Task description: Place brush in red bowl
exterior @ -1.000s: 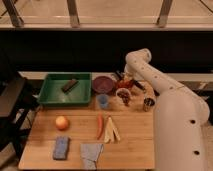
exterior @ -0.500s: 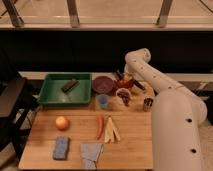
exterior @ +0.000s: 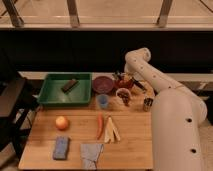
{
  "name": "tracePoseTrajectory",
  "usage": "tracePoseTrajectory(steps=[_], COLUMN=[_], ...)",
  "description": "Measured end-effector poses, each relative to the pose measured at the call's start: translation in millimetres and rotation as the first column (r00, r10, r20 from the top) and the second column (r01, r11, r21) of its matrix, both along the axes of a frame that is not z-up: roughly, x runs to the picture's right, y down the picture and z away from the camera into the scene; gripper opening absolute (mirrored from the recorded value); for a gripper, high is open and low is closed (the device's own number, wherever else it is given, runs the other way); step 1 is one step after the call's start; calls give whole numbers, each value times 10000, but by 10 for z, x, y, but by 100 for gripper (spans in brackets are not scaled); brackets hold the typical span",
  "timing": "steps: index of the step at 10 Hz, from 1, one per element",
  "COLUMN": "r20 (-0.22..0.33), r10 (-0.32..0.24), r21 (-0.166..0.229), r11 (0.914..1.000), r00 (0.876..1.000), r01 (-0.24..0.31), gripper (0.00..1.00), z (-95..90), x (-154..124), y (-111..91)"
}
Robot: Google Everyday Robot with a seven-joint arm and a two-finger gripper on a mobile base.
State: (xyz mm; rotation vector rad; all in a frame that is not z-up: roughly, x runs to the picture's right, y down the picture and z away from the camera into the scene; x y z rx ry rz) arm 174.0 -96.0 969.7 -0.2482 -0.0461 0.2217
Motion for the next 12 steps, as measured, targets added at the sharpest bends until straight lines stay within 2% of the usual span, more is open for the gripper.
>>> tracePoseTrajectory(steps=[6, 9, 12], r20=[-4, -283, -879], r10=[6, 140, 310], r21=[393, 587, 645], r11=[9992, 9982, 9976], r00=[10000, 9995, 9956], r01=[-5, -124, -253], gripper=[80, 80, 80], z=[-119, -310, -557], x=[9, 149, 381], y=[-145, -249, -286])
